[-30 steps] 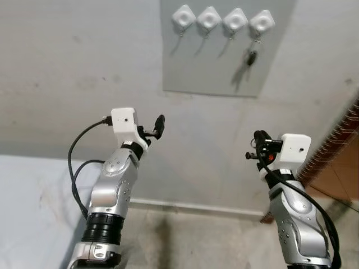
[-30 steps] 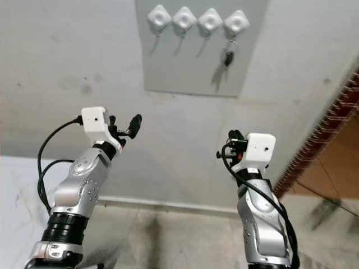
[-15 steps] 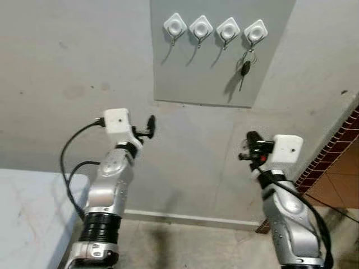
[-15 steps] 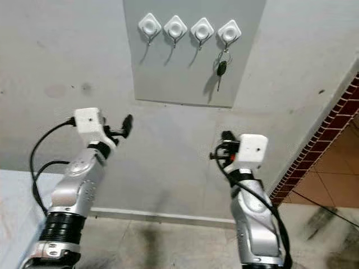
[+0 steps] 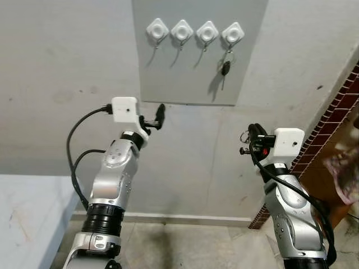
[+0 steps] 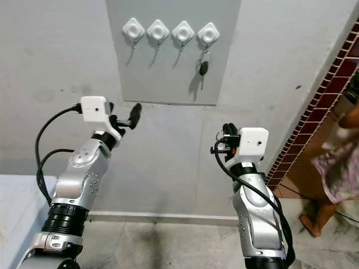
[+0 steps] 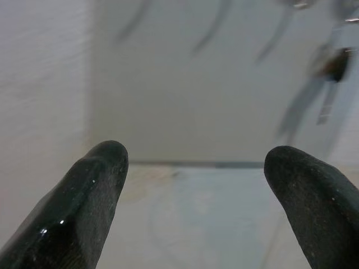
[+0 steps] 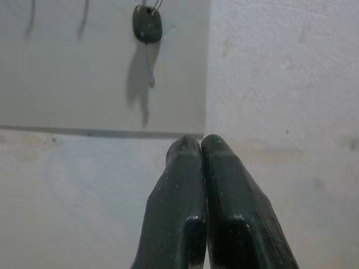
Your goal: Hang keys on a hook
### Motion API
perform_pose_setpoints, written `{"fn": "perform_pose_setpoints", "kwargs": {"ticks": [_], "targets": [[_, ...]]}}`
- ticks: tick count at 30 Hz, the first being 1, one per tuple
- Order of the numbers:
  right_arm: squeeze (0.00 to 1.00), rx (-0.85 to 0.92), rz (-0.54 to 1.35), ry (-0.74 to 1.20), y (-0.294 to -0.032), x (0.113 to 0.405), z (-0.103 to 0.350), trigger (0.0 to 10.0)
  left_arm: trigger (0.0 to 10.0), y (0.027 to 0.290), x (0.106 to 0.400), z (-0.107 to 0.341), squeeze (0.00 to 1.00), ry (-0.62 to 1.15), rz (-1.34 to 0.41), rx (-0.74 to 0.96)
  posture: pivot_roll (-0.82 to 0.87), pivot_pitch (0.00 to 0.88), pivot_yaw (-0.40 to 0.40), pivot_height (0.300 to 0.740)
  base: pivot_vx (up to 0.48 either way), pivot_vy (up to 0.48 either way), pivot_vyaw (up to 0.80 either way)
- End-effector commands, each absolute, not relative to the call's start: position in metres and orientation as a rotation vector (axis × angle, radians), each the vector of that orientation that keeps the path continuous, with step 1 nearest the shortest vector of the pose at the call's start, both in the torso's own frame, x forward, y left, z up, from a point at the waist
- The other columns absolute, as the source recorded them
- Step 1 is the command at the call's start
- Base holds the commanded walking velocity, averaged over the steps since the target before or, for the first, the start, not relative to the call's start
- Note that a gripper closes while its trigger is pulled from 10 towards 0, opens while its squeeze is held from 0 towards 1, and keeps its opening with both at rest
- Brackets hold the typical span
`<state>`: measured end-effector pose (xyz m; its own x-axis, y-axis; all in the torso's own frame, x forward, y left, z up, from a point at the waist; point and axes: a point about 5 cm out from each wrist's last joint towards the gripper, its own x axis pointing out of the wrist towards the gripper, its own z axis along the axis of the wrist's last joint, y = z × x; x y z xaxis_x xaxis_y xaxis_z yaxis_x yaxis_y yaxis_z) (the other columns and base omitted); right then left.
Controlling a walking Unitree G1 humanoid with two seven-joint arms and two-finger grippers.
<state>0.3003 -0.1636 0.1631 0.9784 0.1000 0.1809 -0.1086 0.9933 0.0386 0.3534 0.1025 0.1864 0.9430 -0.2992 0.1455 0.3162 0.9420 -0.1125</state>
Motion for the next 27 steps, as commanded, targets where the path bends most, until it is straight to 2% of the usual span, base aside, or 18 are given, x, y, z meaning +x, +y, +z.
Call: {"fn": "perform_pose_setpoints", "kwargs": {"ticks": [1, 17, 27], "targets": [[0.00, 0.044, 0.151, -0.222, -0.158, 0.308, 0.175, 10.0, 10.0, 0.095, 0.357, 0.201, 0.00, -0.184, -0.379, -0.095, 0.10, 0.000, 0.003, 0.740, 0.000, 0.000, 0.00], [0.00, 0.048, 0.299, -0.373, -0.143, 0.341, 0.224, 10.0, 10.0, 0.087, 0.361, 0.222, 0.00, -0.275, -0.504, -0.019, 0.10, 0.006, -0.011, 0.740, 0.000, 0.000, 0.00], [0.00, 0.092, 0.373, -0.450, -0.133, 0.351, 0.244, 10.0, 10.0, 0.086, 0.359, 0.223, 0.00, -0.294, -0.519, -0.021, 0.11, 0.010, -0.023, 0.740, 0.000, 0.000, 0.00]]}}
